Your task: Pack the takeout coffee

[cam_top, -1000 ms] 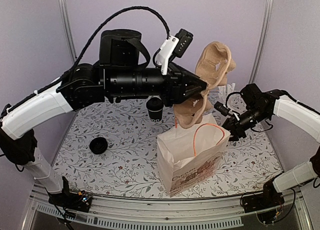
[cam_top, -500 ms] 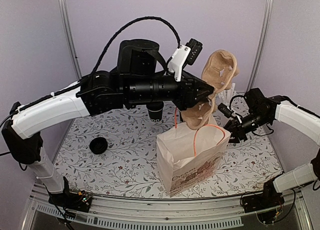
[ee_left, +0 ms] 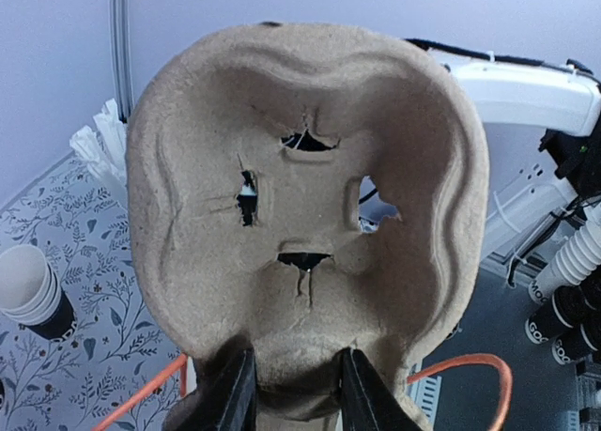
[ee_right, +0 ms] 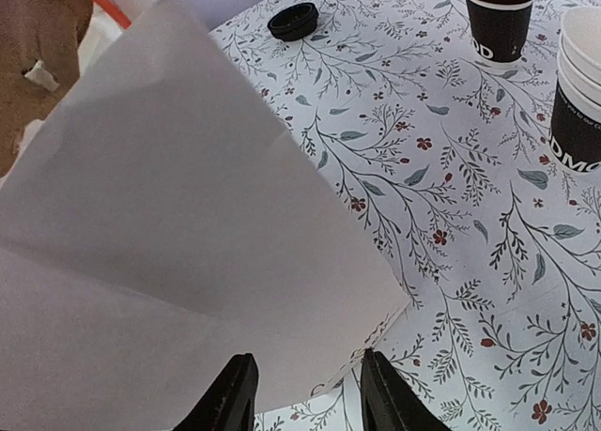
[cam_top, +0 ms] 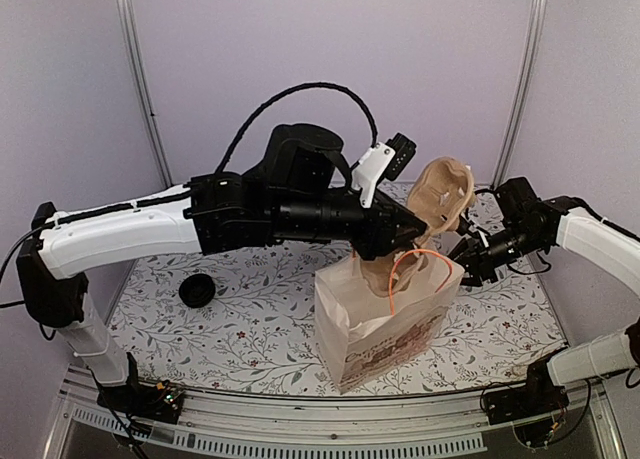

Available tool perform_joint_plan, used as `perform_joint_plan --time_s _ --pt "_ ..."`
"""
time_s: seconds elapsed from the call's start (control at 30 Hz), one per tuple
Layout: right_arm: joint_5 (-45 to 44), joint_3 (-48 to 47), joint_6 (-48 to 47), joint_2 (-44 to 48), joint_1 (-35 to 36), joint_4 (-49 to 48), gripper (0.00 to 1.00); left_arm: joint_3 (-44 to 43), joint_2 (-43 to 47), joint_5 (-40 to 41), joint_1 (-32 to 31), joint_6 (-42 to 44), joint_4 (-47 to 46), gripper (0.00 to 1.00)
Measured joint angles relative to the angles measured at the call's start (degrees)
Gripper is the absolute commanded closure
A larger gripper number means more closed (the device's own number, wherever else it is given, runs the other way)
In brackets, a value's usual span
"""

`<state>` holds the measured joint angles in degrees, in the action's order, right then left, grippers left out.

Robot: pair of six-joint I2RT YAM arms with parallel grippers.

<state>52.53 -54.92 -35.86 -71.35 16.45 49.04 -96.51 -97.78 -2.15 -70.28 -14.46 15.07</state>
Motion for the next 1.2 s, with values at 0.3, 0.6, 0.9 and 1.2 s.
perform_joint_plan --time_s 0.3,0.6,0.9,1.2 --pt "1.7 0.8 0.0 -0.4 -1.0 -2.1 0.6 6.1 3.4 -1.0 0.0 -2.5 0.2 0.68" --pt "2.7 0.8 0.0 -0.9 -2.0 -3.3 0.6 5.2 5.5 -1.1 -0.2 -5.6 6.0 0.68" --pt "3.3 0.8 0.0 -0.9 -2.0 -3.6 0.6 -0.7 1.8 0.3 -0.8 -6.9 21.1 0.69" --pt "3.4 0.8 0.0 -0.9 -2.0 -3.7 0.6 -2.0 -0.2 1.5 -1.2 -10.5 32.8 0.71"
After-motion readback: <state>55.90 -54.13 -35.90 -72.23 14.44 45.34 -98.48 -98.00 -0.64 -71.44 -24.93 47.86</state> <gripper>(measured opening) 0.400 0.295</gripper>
